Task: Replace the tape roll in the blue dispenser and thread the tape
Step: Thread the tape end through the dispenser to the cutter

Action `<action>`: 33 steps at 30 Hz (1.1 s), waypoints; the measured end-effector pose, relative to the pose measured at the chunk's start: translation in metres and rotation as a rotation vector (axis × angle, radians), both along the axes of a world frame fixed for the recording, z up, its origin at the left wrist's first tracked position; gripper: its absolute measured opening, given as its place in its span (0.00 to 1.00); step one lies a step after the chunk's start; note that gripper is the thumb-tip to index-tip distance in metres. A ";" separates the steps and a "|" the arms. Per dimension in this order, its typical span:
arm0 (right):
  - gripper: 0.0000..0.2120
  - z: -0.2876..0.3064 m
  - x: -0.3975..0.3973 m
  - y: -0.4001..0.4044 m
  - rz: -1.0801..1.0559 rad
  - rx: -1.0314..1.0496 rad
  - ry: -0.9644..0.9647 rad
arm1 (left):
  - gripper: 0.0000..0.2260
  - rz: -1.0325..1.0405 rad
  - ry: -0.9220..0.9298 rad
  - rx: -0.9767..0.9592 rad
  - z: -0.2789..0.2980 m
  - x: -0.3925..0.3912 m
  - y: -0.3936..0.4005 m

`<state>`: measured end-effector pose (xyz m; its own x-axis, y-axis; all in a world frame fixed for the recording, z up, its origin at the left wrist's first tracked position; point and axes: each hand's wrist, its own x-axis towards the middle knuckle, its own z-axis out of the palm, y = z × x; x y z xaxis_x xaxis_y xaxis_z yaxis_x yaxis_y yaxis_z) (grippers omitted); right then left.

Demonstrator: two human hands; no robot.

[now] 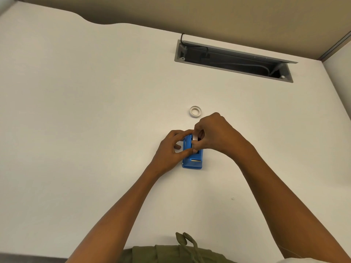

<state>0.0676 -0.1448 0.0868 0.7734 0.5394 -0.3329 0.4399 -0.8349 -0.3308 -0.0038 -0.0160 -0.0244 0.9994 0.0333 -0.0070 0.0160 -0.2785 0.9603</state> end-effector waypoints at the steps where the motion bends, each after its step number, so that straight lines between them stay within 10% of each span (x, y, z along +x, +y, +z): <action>1: 0.08 0.001 0.000 0.001 0.000 -0.002 0.002 | 0.22 0.002 0.003 0.002 0.000 0.000 0.000; 19: 0.06 -0.021 -0.006 -0.026 -0.218 0.476 0.023 | 0.22 0.004 -0.010 -0.013 -0.001 0.001 0.000; 33: 0.02 -0.031 -0.027 -0.020 -0.024 0.387 -0.273 | 0.21 -0.001 -0.052 -0.007 0.001 0.000 -0.001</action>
<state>0.0401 -0.1648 0.0557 0.8186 0.5646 0.1060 0.5359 -0.6842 -0.4947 -0.0036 -0.0168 -0.0230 0.9985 0.0326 0.0445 -0.0340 -0.2715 0.9618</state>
